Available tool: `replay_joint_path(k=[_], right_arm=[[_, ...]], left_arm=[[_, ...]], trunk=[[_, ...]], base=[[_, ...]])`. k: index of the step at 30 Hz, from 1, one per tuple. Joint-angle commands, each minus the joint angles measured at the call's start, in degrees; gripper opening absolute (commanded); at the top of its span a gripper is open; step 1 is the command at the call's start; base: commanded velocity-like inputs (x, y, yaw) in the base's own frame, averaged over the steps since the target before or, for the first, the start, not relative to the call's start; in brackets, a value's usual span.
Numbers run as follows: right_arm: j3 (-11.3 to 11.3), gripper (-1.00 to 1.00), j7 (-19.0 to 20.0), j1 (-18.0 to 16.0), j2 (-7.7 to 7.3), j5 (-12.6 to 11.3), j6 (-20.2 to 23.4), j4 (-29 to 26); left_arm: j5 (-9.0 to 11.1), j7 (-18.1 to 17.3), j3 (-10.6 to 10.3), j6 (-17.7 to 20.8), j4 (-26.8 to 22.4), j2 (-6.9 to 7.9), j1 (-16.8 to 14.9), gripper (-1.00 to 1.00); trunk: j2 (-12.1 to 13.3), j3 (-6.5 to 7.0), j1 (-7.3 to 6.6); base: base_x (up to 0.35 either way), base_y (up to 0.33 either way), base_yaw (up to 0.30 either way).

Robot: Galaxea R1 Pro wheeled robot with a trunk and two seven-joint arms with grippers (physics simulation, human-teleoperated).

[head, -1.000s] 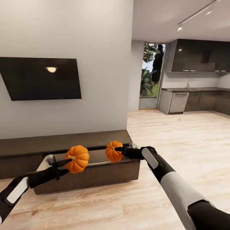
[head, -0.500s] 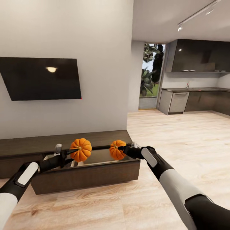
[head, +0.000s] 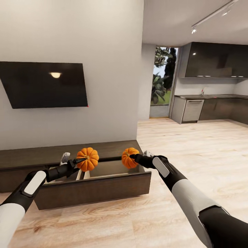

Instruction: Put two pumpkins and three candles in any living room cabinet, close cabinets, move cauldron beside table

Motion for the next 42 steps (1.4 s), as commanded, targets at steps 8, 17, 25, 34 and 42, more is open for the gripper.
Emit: replay_joint_path(k=[8,17,25,34,42], right_arm=[[0.27,-1.0,-0.56,-0.07,-0.02,-0.35,-0.34,0.03],[0.41,-1.0,-2.79,-0.07,-0.02,-0.04,-1.39,-0.12],[0.46,-1.0,-3.68,-0.07,-0.02,-0.22,-0.65,-0.05],[0.74,-1.0,-6.95,-0.07,-0.05,-0.13,1.01,-0.31],[0.86,-1.0,-6.6,-0.07,-0.11,-0.17,1.23,-0.39]], left_arm=[[0.07,0.41,0.72,-0.16,0.76,-0.17,-0.07,-1.0],[0.11,3.09,0.83,-0.23,0.84,-0.71,-0.07,-1.0],[-0.24,3.31,0.8,-0.32,0.87,-1.22,-0.07,-1.0],[0.05,8.7,0.91,-0.26,1.19,-1.31,-0.07,-1.0],[0.2,9.56,1.15,-0.09,1.22,-1.24,-0.07,-1.0]], trunk=[[-0.03,-0.06,0.0],[-0.03,-0.06,0.0],[-0.03,-0.06,0.0],[-0.03,-0.06,0.0],[-0.03,-0.06,0.0]], base=[[0.202,0.0,0.0],[0.333,0.0,0.0],[0.338,0.0,0.0],[0.339,0.0,0.0],[0.228,0.0,0.0]])
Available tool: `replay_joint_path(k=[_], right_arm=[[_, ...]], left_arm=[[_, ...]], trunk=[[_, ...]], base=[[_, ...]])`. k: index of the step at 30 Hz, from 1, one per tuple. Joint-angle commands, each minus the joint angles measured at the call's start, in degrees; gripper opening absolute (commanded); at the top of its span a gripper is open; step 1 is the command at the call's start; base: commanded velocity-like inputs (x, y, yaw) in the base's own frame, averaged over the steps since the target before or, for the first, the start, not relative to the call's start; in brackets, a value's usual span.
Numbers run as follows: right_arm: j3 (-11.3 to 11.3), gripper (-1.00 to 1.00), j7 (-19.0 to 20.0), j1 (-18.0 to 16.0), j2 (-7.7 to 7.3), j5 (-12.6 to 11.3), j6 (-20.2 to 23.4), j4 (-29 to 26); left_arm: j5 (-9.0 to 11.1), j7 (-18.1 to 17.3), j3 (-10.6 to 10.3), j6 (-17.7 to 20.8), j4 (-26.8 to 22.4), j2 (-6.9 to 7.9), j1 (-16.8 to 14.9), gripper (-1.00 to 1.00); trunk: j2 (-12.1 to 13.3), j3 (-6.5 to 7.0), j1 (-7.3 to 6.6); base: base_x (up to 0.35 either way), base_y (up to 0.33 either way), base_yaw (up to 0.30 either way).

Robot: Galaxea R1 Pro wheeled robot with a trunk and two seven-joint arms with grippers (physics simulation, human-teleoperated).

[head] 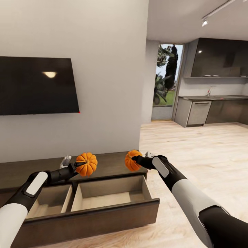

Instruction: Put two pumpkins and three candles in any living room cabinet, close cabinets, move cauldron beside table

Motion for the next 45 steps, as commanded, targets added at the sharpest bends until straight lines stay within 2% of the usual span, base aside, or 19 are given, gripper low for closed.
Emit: replay_joint_path(k=[1,4,9,17,24,32,40,43,45], right_arm=[[0.23,-1.0,-0.57,-0.04,-0.02,-0.62,0.21,-0.11],[0.37,-1.0,-0.53,-0.04,0.03,-0.63,1.08,-0.13],[1.97,-1.0,-0.57,-0.04,0.04,-0.84,1.82,0.1],[2.25,-1.0,-0.83,-0.04,0.05,-0.89,5.78,0.23],[2.26,-1.0,-0.63,-0.02,0.19,-0.76,5.86,2.32],[2.26,-1.0,-0.45,-0.02,0.23,-0.64,5.5,2.95],[2.37,-1.0,-0.43,0.01,0.23,-0.55,4.31,3.03],[4.08,-1.0,-0.43,0.0,0.23,-0.52,3.77,3.08],[6.09,-1.0,-0.43,-0.01,0.28,-0.58,2.76,3.12]], left_arm=[[-0.09,-0.15,-0.13,0.07,0.01,0.05,-0.04,-1.0],[-0.12,-0.08,-0.2,0.08,0.01,0.05,-0.04,-1.0],[-0.11,-0.08,-0.22,0.08,0.01,0.1,-0.04,-1.0],[-0.31,0.03,-0.69,0.1,0.18,0.0,-0.04,-1.0],[-0.68,0.04,-0.99,-0.01,3.72,-0.05,-0.04,-1.0],[-0.92,0.18,-1.16,-0.19,4.22,-0.12,-0.04,-1.0],[-4.23,0.31,-1.13,-0.9,4.23,-0.94,-0.04,-1.0],[-4.96,0.31,-1.16,-2.77,4.23,-1.22,-0.04,-1.0],[-6.1,0.31,-1.18,-3.71,4.23,-1.87,-0.04,-1.0]], trunk=[[-0.03,-0.06,0.0],[-0.03,-0.06,0.0],[-0.03,-0.06,0.0],[-3.24,-1.5,1.76],[-6.05,-2.76,3.3],[-9.26,-4.19,5.05],[-12.46,-5.63,6.81],[-13.67,-6.17,7.47],[-14.47,-6.53,7.91]], base=[[0.029,0.0,0.0],[0.013,0.0,0.0],[0.002,0.0,0.0],[0.0,0.0,0.0],[0.0,0.0,0.0],[0.0,0.0,0.0],[0.0,0.0,0.0],[0.0,0.0,0.0],[0.0,0.0,0.0]])
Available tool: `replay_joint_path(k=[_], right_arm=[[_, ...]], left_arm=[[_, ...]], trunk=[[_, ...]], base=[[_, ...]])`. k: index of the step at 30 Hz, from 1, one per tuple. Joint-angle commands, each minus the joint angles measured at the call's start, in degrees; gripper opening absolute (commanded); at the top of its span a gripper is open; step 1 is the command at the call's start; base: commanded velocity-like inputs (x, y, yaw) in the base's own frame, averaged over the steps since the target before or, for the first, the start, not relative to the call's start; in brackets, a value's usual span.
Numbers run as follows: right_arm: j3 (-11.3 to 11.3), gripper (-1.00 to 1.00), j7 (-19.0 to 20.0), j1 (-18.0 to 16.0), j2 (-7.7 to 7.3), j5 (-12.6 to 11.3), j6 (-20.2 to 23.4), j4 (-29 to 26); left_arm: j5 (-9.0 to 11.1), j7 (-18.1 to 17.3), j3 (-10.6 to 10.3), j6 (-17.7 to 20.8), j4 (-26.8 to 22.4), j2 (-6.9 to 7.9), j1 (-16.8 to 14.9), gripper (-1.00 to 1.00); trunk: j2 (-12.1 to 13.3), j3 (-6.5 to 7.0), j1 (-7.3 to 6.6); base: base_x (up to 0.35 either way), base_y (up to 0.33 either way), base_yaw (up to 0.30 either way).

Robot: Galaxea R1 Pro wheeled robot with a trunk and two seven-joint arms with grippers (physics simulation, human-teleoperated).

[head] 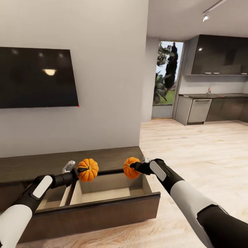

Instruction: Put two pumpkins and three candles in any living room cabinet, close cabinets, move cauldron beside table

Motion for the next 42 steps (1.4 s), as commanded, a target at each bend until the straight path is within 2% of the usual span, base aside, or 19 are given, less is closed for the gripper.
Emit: replay_joint_path(k=[1,6,14,17,18,21,24,27,29,42], right_arm=[[0.75,-1.0,-0.59,-0.05,0.09,-0.63,-0.55,-0.09],[1.57,-1.0,-0.59,-0.07,0.73,-0.7,-1.75,0.0],[2.32,-1.0,-0.58,-0.02,1.61,-0.57,-1.98,-0.06],[4.18,-1.0,-0.58,-0.02,2.13,-0.54,-2.14,-0.07],[4.78,-1.0,-0.59,-0.01,2.25,-0.57,-2.62,-0.07],[5.32,-1.0,-0.53,-0.04,2.36,-0.61,-3.53,-0.08],[5.4,-1.0,-0.51,-0.02,2.37,-0.54,-3.73,-0.08],[5.49,-1.0,-0.5,-0.05,2.37,-0.47,-4.3,-0.08],[5.54,-1.0,-0.5,-0.04,2.38,-0.51,-4.97,-0.11],[5.66,-1.0,-0.41,-0.04,2.38,-0.54,-7.18,-0.09]], left_arm=[[-0.5,-0.1,-0.13,-0.14,-0.01,-0.29,-0.06,-1.0],[-2.85,-0.05,-0.06,-0.74,-0.01,-1.47,-0.06,-1.0],[-3.39,0.12,-0.05,-2.93,-0.01,-1.7,-0.06,-1.0],[-3.41,3.19,-0.05,-3.98,-0.01,-2.09,-0.06,-1.0],[-3.44,5.34,-0.09,-4.59,-0.01,-2.66,-0.06,-1.0],[-3.51,8.02,-0.19,-6.57,-0.13,-4.1,-0.06,-1.0],[-3.85,8.45,-0.29,-7.2,-0.59,-4.41,-0.06,-1.0],[-6.29,8.59,-0.33,-7.45,-0.88,-4.54,-0.06,-1.0],[-7.22,8.62,-0.37,-8.04,-0.99,-4.75,-0.06,-1.0],[-7.96,8.68,-0.3,-9.34,-3.04,-4.8,-0.06,-1.0]], trunk=[[-0.45,-0.24,0.22],[-2.45,-1.14,1.32],[-5.66,-2.57,3.07],[-6.87,-3.11,3.73],[-7.27,-3.29,3.95],[-8.47,-3.83,4.61],[-9.67,-4.37,5.27],[-10.88,-4.91,5.93],[-11.68,-5.27,6.37],[-16.89,-7.6,9.22]], base=[[0.0,0.0,0.0],[0.0,0.0,0.0],[0.0,0.0,0.0],[0.0,0.0,0.0],[0.0,0.0,0.0],[0.0,0.0,0.0],[0.0,0.0,0.0],[0.0,0.0,0.0],[0.0,0.0,0.0],[0.0,0.0,0.0]])
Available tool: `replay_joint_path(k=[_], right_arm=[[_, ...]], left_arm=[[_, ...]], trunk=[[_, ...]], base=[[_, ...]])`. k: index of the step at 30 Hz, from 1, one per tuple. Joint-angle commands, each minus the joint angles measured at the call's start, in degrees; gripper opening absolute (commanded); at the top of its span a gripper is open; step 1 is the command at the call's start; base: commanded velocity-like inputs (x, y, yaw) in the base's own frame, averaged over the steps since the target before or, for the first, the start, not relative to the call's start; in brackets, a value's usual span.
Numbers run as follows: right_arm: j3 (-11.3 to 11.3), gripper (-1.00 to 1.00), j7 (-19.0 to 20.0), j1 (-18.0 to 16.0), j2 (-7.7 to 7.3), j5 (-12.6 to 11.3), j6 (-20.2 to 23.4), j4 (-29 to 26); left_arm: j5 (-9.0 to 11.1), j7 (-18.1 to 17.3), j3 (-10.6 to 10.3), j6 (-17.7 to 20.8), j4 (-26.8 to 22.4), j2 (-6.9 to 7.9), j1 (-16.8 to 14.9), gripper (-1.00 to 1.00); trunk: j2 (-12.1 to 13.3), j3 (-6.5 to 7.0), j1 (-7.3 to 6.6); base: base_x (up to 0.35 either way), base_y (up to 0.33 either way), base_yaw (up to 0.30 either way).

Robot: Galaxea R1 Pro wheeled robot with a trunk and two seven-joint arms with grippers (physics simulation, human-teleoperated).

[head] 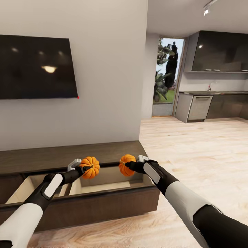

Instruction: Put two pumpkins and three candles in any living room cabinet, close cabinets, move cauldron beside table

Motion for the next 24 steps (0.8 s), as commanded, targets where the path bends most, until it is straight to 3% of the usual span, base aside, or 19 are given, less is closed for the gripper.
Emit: replay_joint_path(k=[1,7,24], right_arm=[[0.5,-1.0,-0.59,-0.06,-0.04,-0.64,0.0,-0.12],[2.47,-1.0,-0.58,-0.07,-0.04,-0.71,-0.21,-0.11],[2.69,-1.0,-0.58,-0.04,-0.04,-0.63,-0.33,-0.11]], left_arm=[[0.23,-0.01,-0.13,-0.2,-0.11,0.24,-0.03,-1.0],[0.22,0.0,0.3,-2.38,-0.39,0.76,-0.1,-1.0],[0.7,-0.23,0.33,-1.8,-2.99,0.61,-0.12,-1.0]], trunk=[[-0.44,-0.24,0.22],[-2.85,-1.32,1.53],[-9.27,-4.19,5.05]], base=[[0.0,0.0,0.0],[0.0,0.0,0.0],[0.0,0.0,0.0]])
